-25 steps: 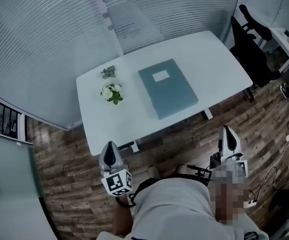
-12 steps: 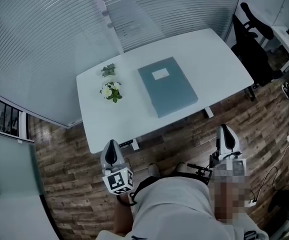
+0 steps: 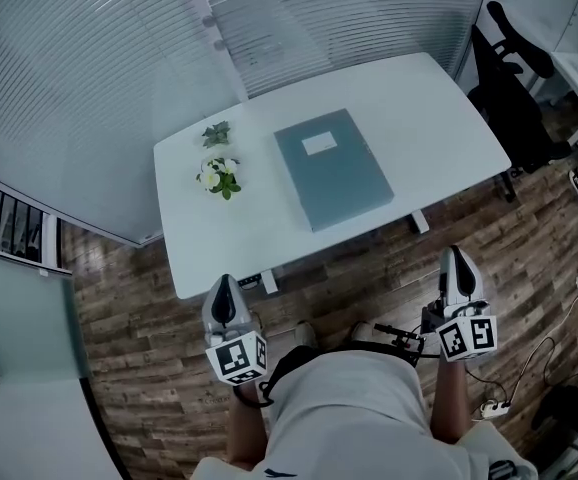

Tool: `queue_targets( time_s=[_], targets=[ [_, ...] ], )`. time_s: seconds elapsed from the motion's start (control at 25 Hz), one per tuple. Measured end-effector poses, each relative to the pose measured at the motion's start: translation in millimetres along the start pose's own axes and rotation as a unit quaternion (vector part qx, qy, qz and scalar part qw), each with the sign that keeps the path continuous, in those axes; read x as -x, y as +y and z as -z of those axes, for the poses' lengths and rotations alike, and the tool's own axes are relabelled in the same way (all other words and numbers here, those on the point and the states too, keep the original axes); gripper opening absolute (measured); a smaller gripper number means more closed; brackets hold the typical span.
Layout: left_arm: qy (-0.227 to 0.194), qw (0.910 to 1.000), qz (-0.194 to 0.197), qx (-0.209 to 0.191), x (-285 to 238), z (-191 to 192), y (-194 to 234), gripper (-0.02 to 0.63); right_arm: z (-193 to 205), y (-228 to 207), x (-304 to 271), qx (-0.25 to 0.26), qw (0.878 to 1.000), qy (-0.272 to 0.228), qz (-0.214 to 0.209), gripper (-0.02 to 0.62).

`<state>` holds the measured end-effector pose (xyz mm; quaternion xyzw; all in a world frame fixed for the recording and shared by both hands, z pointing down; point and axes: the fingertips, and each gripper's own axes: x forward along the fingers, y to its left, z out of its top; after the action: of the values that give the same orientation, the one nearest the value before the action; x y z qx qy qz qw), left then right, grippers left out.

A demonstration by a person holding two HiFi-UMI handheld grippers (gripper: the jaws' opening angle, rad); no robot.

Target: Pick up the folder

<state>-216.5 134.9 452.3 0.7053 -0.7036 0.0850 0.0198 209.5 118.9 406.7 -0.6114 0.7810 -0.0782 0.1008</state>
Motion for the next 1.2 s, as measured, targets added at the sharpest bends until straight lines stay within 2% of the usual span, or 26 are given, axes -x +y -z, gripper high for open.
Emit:
queue_targets(
  time_s=[0.2, 0.48, 0.72, 0.92, 1.2],
  targets=[
    [0.001, 0.9999, -0.011, -0.002, 0, -2, -13, 0.006, -3, -17, 0, -0.002, 1.0, 0.006, -0.007, 0.002],
    [0.001, 0.9996, -0.024, 0.014, -5, -1, -38, 0.006, -2, -48, 0, 0.0, 1.0, 0.022, -0.018, 0.002],
    [0.014, 0.9996, -0.018, 0.014, -22, 4, -52, 0.006, 3, -62, -13, -0.002, 0.999, 0.033, -0.018, 0.002],
    [0.017, 0.9996, -0.012, 0.017, -62, 6, -48, 0.006, 9, -63, -45, 0.008, 0.999, 0.037, -0.015, 0.002],
    [0.016, 0.9995, 0.019, 0.017, -150, -6, -37, 0.006, 7, -63, -115, 0.015, 0.999, 0.032, 0.008, 0.002]
  ],
)
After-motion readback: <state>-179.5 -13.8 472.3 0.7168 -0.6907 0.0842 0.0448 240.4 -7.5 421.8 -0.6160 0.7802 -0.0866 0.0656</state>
